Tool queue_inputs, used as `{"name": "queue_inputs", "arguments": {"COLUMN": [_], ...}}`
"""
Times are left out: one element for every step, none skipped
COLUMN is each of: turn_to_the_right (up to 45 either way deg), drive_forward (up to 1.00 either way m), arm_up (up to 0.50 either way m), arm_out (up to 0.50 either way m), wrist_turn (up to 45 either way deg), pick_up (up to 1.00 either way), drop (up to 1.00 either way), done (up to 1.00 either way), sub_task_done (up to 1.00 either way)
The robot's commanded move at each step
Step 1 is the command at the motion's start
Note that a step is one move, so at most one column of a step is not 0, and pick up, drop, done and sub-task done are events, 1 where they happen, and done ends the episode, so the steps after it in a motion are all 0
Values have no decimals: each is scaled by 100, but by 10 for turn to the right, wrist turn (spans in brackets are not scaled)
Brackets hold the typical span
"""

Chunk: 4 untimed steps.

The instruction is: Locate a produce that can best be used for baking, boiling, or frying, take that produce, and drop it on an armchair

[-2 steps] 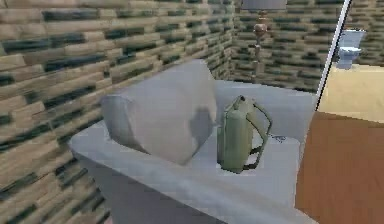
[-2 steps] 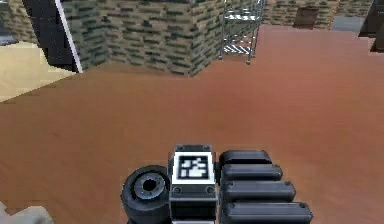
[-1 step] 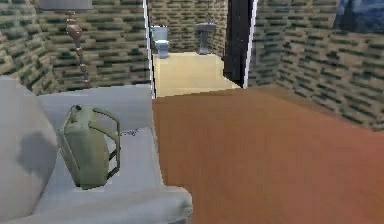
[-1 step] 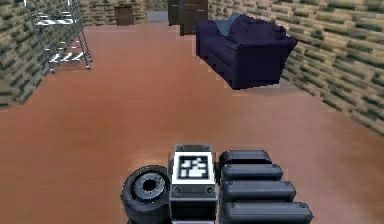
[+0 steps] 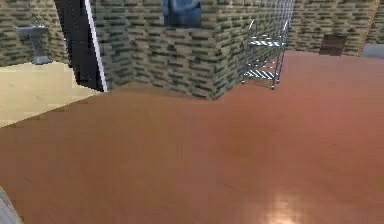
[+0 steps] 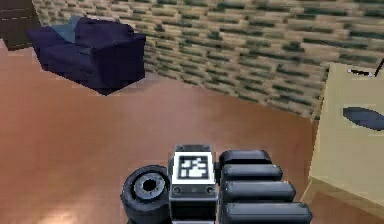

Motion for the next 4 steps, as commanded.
{"name": "queue_inputs", "arguments": {"turn_to_the_right": [-450,-450,-360,450], "drive_forward": [0,0,0,0], "arm_up": [0,0,0,0], "arm_out": [0,0,0,0], "wrist_turn": [0,0,0,0], "pick_up": [0,0,0,0], "drop": [0,0,0,0], "done": [0,0,0,0], "sub_task_done": [0,0,0,0]}}
